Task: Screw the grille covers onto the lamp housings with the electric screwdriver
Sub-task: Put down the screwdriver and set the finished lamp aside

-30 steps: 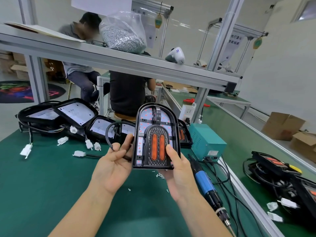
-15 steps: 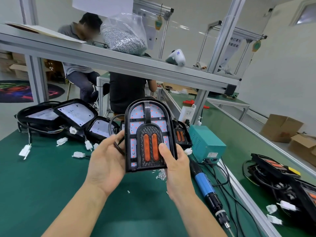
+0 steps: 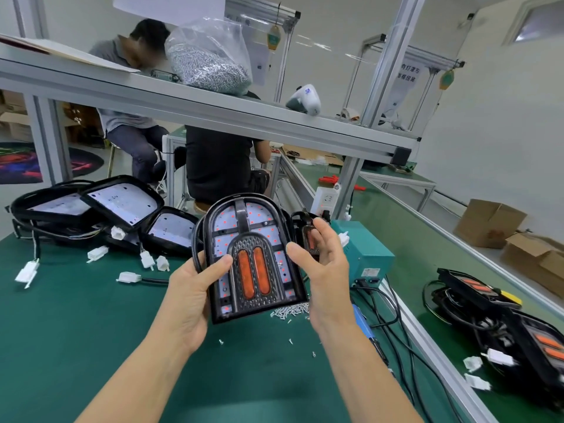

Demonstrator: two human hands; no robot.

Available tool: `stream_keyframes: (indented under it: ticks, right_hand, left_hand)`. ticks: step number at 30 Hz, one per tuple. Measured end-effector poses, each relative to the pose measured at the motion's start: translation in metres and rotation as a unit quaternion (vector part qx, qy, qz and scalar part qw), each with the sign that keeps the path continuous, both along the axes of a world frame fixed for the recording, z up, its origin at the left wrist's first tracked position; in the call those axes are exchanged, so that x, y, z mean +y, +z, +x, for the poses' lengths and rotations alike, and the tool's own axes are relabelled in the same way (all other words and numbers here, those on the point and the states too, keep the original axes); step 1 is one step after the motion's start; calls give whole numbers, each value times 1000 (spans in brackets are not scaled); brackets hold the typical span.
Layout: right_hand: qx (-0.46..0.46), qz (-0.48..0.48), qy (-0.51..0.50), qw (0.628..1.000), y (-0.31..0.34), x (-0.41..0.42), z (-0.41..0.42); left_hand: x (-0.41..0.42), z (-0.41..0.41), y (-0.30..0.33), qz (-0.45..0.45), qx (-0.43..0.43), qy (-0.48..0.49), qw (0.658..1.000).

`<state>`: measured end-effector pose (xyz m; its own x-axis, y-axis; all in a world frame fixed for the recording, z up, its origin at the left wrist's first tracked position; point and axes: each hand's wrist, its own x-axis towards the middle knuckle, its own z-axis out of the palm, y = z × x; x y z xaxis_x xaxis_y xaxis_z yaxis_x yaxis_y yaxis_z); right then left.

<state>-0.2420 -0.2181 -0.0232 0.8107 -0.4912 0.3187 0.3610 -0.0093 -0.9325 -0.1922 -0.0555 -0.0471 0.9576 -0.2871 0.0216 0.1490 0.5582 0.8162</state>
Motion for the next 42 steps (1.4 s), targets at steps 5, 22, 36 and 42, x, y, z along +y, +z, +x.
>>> stream_keyframes:
  ticks: [5,22,36,42]
  right_hand:
    - [57,-25,82,995,-1,-16,0]
    - [67,-32,-45,996,-9,-92,-80]
    - [93,15,-184,978,-16,-170,-161]
    - [87,-6,-257,962,-21,-183,-198]
  left_hand:
    - [-4,1,-7,47,-25,-28,998]
    - [-107,-22,10,129,-33,-204,970]
    - [-227,-67,13,177,-28,-338,924]
    - [-260,-91,6,183,-41,-393,900]
